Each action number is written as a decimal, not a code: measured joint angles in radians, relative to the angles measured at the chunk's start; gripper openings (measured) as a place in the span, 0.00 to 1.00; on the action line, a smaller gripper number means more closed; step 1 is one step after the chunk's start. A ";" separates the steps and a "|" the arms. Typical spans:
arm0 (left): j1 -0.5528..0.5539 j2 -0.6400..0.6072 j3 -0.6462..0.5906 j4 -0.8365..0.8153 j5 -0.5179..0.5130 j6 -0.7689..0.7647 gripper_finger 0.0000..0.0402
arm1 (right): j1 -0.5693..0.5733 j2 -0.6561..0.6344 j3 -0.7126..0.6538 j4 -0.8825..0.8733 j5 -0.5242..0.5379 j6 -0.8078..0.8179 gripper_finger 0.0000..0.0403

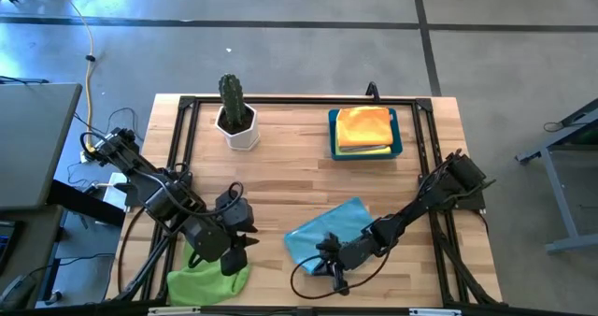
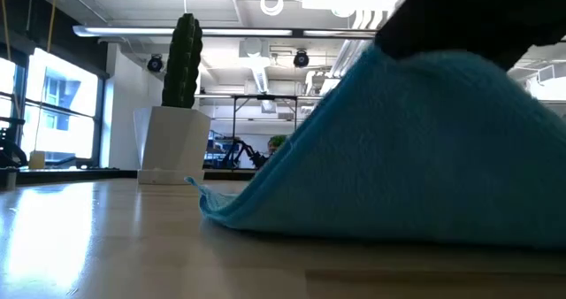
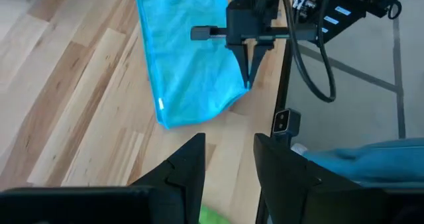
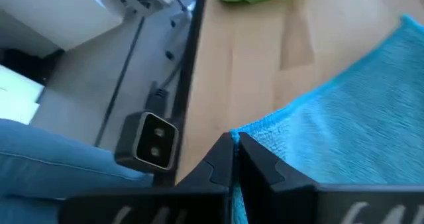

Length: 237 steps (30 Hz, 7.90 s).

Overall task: Fold microfiber towels
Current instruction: Fold the blue microfiber cloth, then put the folded blue microfiber cloth into the blue bin

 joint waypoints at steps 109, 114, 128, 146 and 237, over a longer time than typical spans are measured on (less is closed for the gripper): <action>0.127 0.000 0.000 -0.007 -0.026 0.183 0.29 | 0.147 -0.400 0.019 -1.340 -0.401 0.926 0.14; 0.127 0.000 0.000 -0.007 -0.026 0.183 0.29 | 0.163 -0.400 0.019 -1.340 -0.473 0.797 0.31; 0.127 0.000 0.000 -0.007 -0.015 0.156 0.29 | 0.275 -0.349 0.020 -1.048 0.016 0.144 0.33; 0.127 0.000 0.000 -0.007 -0.003 0.074 0.29 | 0.304 -0.140 0.021 -1.002 -0.132 0.091 0.32; 0.466 -0.123 0.001 -0.083 -0.109 0.497 0.29 | -1.228 -0.674 0.020 -1.019 -0.078 -0.029 0.00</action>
